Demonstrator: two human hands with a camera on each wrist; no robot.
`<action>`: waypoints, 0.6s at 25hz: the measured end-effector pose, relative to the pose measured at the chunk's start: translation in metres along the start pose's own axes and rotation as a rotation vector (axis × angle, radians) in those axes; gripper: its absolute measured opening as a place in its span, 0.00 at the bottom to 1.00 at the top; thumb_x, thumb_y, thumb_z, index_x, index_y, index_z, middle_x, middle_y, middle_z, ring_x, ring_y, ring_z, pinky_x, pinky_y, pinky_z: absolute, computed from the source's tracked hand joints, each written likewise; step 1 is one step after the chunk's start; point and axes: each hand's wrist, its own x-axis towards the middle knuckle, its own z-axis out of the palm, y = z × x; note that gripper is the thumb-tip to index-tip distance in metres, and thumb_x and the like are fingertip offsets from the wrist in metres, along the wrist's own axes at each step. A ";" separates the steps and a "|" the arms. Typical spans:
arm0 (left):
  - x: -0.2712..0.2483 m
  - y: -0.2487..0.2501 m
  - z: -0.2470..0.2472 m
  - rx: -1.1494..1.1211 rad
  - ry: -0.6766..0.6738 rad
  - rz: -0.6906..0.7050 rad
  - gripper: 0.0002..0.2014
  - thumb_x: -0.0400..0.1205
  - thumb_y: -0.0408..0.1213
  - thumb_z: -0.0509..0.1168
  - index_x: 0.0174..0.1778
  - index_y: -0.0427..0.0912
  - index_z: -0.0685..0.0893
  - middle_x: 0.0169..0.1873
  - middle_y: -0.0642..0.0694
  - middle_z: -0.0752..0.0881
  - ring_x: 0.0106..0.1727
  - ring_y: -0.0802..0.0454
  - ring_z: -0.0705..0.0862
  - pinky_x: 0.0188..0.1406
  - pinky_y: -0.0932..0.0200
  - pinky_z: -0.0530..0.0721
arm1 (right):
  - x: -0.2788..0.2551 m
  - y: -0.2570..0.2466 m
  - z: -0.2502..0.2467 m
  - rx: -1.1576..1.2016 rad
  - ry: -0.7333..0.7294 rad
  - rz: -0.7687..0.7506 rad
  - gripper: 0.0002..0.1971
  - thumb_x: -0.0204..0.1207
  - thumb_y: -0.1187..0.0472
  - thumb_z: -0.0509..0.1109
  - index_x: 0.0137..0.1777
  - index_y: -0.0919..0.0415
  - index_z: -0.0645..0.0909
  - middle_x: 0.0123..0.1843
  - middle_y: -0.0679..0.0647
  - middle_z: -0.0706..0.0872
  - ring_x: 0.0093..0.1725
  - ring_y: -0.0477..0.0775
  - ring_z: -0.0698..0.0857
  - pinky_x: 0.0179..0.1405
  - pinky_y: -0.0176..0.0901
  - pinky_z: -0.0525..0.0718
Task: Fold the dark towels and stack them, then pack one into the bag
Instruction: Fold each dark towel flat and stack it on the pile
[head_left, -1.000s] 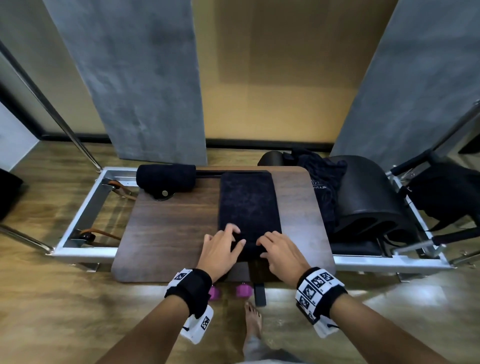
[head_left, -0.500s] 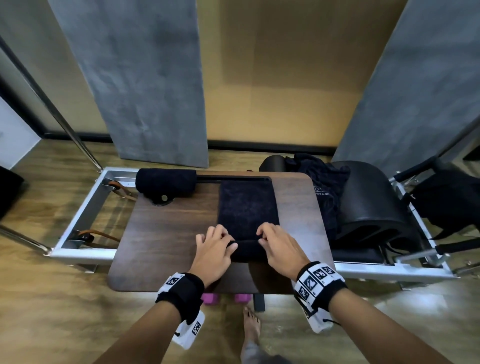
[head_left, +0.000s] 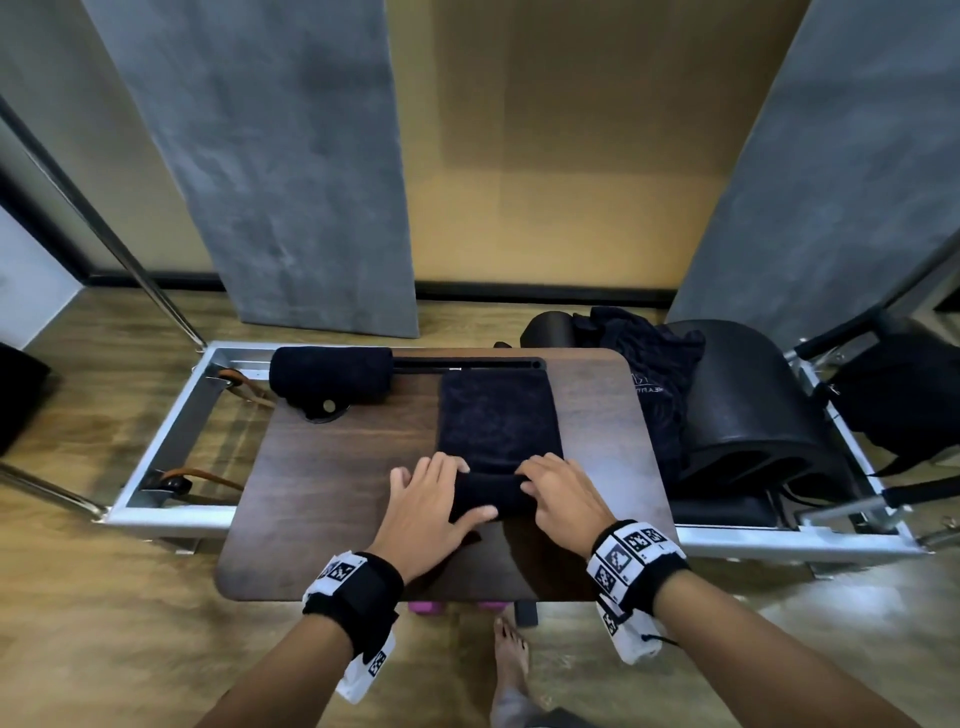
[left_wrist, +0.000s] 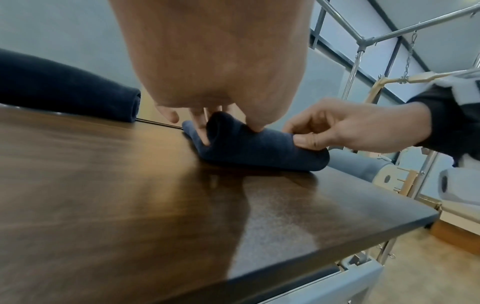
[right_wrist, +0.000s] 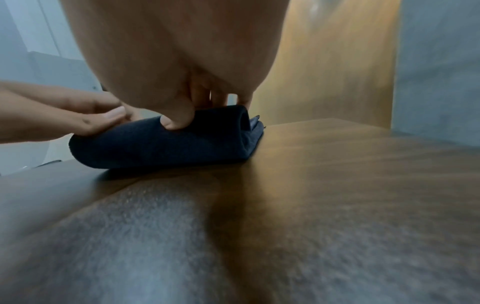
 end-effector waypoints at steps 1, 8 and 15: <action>0.001 -0.002 -0.001 0.034 -0.004 0.017 0.26 0.84 0.71 0.58 0.67 0.55 0.79 0.63 0.60 0.76 0.65 0.57 0.74 0.64 0.47 0.70 | 0.003 -0.001 -0.002 0.045 -0.017 0.021 0.14 0.86 0.67 0.62 0.68 0.55 0.79 0.58 0.50 0.86 0.59 0.55 0.82 0.61 0.49 0.77; 0.032 -0.006 -0.006 0.070 -0.040 -0.063 0.17 0.92 0.56 0.57 0.57 0.54 0.89 0.57 0.57 0.71 0.65 0.52 0.71 0.60 0.48 0.65 | 0.011 0.009 -0.010 -0.013 0.033 -0.041 0.15 0.88 0.43 0.63 0.65 0.51 0.78 0.62 0.47 0.77 0.60 0.49 0.77 0.62 0.49 0.81; 0.044 -0.004 -0.006 0.037 -0.019 -0.091 0.21 0.93 0.60 0.44 0.67 0.57 0.79 0.59 0.59 0.76 0.63 0.53 0.75 0.63 0.47 0.66 | 0.024 0.016 -0.008 -0.162 -0.016 -0.105 0.18 0.88 0.48 0.64 0.73 0.54 0.80 0.61 0.48 0.82 0.61 0.51 0.78 0.60 0.47 0.74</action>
